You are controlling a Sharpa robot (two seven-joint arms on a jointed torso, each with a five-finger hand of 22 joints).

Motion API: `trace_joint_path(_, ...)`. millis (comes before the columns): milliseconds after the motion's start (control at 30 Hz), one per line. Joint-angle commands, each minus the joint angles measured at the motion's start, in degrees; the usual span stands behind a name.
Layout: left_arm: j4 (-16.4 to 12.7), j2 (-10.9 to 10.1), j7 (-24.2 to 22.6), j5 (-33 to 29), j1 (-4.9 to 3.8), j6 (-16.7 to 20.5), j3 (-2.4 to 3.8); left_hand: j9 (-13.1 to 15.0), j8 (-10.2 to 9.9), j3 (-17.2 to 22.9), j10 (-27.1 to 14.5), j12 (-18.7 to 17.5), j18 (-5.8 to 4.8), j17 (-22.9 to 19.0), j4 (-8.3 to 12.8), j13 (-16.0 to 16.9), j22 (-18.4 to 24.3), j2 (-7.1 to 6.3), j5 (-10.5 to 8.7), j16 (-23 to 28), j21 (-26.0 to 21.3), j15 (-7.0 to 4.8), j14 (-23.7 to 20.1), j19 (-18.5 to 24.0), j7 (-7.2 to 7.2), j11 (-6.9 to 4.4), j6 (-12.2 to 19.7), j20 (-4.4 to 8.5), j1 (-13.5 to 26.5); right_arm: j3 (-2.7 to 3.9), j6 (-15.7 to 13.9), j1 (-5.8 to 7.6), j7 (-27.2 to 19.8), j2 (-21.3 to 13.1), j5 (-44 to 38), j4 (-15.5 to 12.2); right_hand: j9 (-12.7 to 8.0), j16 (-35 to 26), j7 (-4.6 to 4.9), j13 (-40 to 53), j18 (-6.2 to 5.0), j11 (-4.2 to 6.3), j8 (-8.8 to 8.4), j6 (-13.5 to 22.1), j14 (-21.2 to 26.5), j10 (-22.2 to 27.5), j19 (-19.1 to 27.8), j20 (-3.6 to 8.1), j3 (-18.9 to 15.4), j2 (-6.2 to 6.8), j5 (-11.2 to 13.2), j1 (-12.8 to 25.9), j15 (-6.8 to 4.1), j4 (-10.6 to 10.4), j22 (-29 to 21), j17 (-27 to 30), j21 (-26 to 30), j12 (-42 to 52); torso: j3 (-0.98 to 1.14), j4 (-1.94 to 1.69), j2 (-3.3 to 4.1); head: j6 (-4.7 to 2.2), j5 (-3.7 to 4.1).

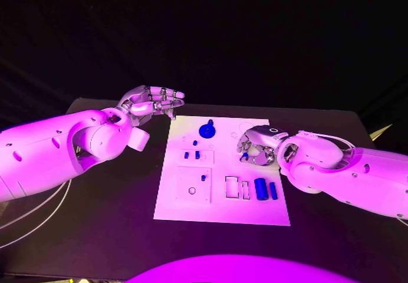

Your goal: Assemble the parts on the task board

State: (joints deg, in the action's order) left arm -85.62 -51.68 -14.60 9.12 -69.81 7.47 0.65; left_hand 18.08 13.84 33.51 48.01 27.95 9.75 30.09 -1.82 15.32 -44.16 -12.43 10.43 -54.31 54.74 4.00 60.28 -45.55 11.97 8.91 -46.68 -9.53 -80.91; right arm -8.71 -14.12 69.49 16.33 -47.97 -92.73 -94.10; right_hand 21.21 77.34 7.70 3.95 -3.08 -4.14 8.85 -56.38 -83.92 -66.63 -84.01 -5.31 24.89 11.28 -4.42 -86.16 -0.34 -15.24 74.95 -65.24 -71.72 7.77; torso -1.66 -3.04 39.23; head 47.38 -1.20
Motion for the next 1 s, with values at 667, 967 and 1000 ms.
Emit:
trace_joint_path(667, 0.0, -0.2, -0.1, -0.5, -0.04, -0.9, 0.04, 0.0, 0.0, -0.3, -0.4, 0.4, 0.72, -0.1, 0.0, -0.1, 0.1, 0.28, 0.09, 0.1, -0.3, 0.21, -0.4, 0.2, 0.64, -0.1, 0.2, -0.29, 0.5, -0.26, 2.1, -0.54, 0.4, 0.1, -2.9, 0.4, 0.2, -0.1, 0.13, 0.0, -0.56, -0.81, 0.28, -0.4, -1.2, 1.9, -1.1, -0.15, 3.4, 2.36, 0.0, 2.2, 0.37, 2.0, 6.7, 0.8, 1.4, -2.2, 0.01, 0.02, -0.03, 0.07, 0.14)
trace_joint_path(967, 0.0, -0.2, -0.1, -0.5, -0.04, -0.9, 0.03, 0.0, 0.0, -0.4, -0.4, 0.5, 0.72, -0.1, 0.0, -0.1, 0.1, 0.28, 0.08, 0.1, -0.4, 0.22, -0.4, 0.2, 0.66, -0.09, 0.2, -0.3, 0.5, -0.27, 1.0, -0.62, 0.2, 0.0, -2.8, 0.3, 0.4, 0.0, 0.09, 0.3, -0.53, -0.54, 0.74, -1.2, -1.2, 0.6, -1.3, -0.1, 4.6, 2.0, 0.0, 3.0, 0.15, 2.6, 6.8, 0.8, 1.1, -1.7, 0.03, -0.01, 0.01, 0.06, 0.24)
trace_joint_path(1000, 0.0, -0.2, -0.1, -0.5, -0.04, -0.9, 0.03, 0.0, 0.0, -0.4, -0.4, 0.5, 0.72, -0.1, 0.0, -0.1, 0.1, 0.28, 0.08, 0.1, -0.4, 0.22, -0.4, 0.2, 0.66, -0.09, 0.2, -0.3, 0.5, -0.27, 0.7, -0.63, 0.2, 0.0, -2.8, 0.3, 0.6, 0.0, 0.03, 0.4, -0.49, -0.36, 1.11, -1.8, -1.2, -0.3, -1.4, -0.01, 5.1, 1.8, 0.0, 3.2, -0.01, 2.9, 7.0, 0.8, 0.8, -1.4, 0.02, -0.01, -0.01, 0.03, 0.27)
